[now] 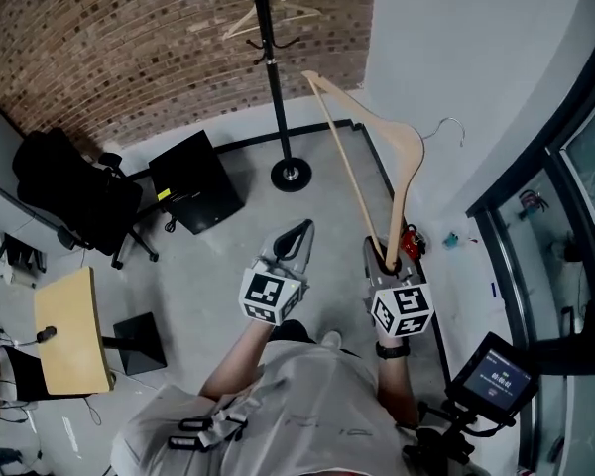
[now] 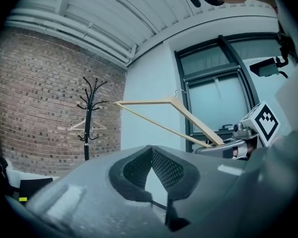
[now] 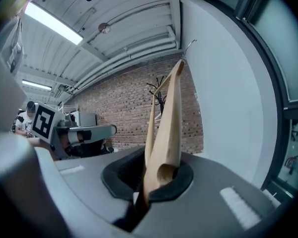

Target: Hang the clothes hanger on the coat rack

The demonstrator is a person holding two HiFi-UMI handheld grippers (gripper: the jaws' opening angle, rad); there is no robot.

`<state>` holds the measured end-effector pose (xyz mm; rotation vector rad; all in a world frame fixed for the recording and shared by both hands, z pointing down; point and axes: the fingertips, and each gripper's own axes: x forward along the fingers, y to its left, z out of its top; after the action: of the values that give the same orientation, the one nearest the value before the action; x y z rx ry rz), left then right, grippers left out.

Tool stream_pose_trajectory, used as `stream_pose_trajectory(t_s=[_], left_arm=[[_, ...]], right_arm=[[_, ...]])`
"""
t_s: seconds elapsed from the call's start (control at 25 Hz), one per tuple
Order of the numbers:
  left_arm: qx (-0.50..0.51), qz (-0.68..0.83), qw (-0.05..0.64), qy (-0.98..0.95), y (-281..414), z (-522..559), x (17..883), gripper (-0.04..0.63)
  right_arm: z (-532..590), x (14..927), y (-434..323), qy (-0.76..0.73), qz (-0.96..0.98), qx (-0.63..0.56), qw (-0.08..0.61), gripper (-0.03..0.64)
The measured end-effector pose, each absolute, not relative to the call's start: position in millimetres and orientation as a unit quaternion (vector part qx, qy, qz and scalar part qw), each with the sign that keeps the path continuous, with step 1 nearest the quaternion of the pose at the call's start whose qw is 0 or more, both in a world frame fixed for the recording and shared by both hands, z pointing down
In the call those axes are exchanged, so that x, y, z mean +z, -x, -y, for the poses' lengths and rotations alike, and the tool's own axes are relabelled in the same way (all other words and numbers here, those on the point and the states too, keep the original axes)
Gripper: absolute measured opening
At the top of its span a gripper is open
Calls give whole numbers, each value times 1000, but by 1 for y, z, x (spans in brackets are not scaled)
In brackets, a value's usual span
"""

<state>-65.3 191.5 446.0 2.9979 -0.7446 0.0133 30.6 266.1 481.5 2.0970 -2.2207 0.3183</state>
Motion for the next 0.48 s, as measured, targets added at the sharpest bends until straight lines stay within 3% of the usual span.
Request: stream_pose_trajectory(t_s=[0.28,0.48], left_arm=[[8,245,33,-969,47,-183,457,0],[6,252,58,-966,12,-112,482,0]], right_arm=[[-262,489,-47,-680,724,109,35,5],[-197,513,-82,-675,726,124,45,5]])
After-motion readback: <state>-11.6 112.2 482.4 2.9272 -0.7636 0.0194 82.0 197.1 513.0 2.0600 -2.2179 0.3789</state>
